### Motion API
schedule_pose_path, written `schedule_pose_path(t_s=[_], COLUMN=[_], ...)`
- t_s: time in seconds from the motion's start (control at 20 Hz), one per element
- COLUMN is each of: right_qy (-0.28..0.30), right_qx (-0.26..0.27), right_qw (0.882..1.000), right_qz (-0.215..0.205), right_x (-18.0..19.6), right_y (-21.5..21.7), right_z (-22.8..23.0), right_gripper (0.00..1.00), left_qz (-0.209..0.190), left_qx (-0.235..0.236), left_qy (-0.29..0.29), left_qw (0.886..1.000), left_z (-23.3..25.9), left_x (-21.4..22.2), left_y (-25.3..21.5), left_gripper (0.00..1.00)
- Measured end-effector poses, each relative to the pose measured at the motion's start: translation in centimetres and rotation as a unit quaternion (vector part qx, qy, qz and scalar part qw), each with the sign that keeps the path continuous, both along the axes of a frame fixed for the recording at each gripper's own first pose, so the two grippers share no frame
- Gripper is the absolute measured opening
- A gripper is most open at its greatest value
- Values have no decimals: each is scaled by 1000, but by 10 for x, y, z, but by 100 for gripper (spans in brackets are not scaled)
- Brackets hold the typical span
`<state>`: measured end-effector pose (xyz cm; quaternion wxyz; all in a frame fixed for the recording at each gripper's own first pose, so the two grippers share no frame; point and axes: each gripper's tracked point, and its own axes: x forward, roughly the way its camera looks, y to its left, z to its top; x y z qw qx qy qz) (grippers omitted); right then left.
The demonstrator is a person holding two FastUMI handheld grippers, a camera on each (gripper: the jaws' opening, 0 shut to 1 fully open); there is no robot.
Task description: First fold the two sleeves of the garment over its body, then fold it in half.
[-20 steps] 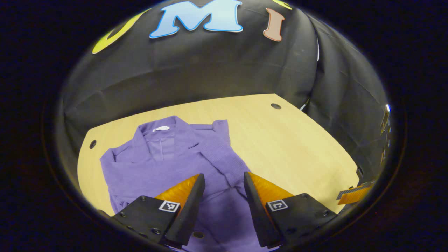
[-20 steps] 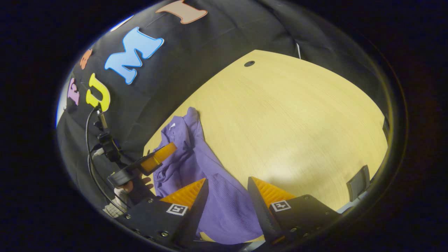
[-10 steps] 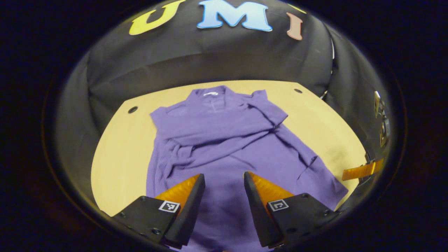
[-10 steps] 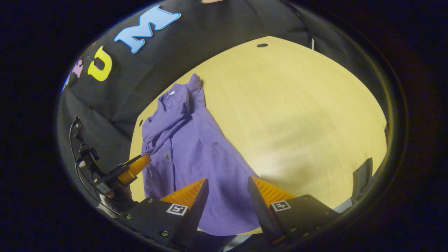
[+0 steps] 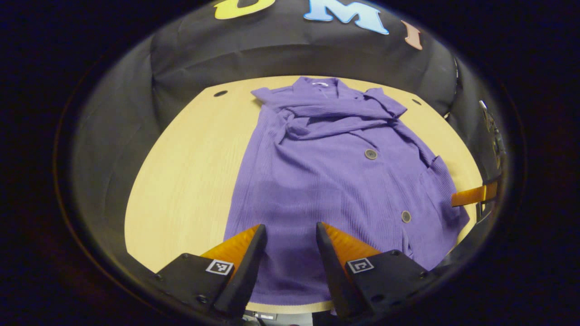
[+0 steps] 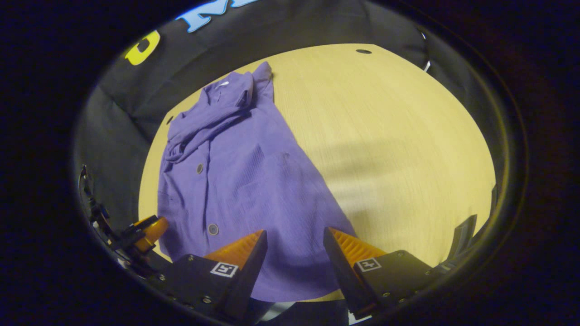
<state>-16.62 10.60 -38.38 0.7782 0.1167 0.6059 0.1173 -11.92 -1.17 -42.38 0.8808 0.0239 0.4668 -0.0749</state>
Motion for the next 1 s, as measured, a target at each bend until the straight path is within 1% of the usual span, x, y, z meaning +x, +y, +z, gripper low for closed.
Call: schedule_pose_path(t_s=[0.15,0.2,0.3,0.35,0.5,0.6,0.65,0.7,0.75,0.8,0.85,0.9,0.95,1.0], right_qy=[8,7,16,17,15,19,17,14,12,11,12,3,4,7], right_qx=[-16,-27,-44,-48,-68,-97,-104,-111,-112,-113,-112,-98,-89,-84], right_qw=[1000,999,998,998,996,993,992,991,991,991,991,993,995,996], right_qz=[12,17,31,35,47,61,67,70,67,68,69,59,39,37], right_x=[-4,-3,-9,-11,-14,-15,-14,-15,-13,-14,-14,-9,-10,-9], right_y=[1,-2,-4,-4,-4,-10,-9,-10,-9,-9,-8,-4,-3,-1], right_z=[-6,-8,-13,-14,-17,-20,-21,-16,-14,-18,-18,-16,-18,-19], right_gripper=[80,80,77,76,79,80,77,72,72,53,53,53,31,10], left_qz=[0,0,2,2,10,13,10,6,2,-4,-13,-17,-18,-14], left_qx=[8,12,11,12,8,7,6,7,5,4,3,-1,1,-6], left_qy=[11,22,22,26,25,26,27,28,28,29,30,28,32,25], left_qw=[1000,1000,1000,1000,1000,1000,1000,1000,1000,1000,999,999,999,1000], left_z=[-9,-16,-19,-18,-18,-18,-20,-18,-19,-18,-19,-18,-19,-19], left_x=[-3,-7,-7,-8,-6,-5,-4,-6,-6,-6,-6,-5,-4,-3], left_y=[1,3,3,2,2,0,-2,-6,-9,-13,-16,-20,-21,-23], left_gripper=[78,88,92,92,94,92,91,87,84,76,63,57,39,36])
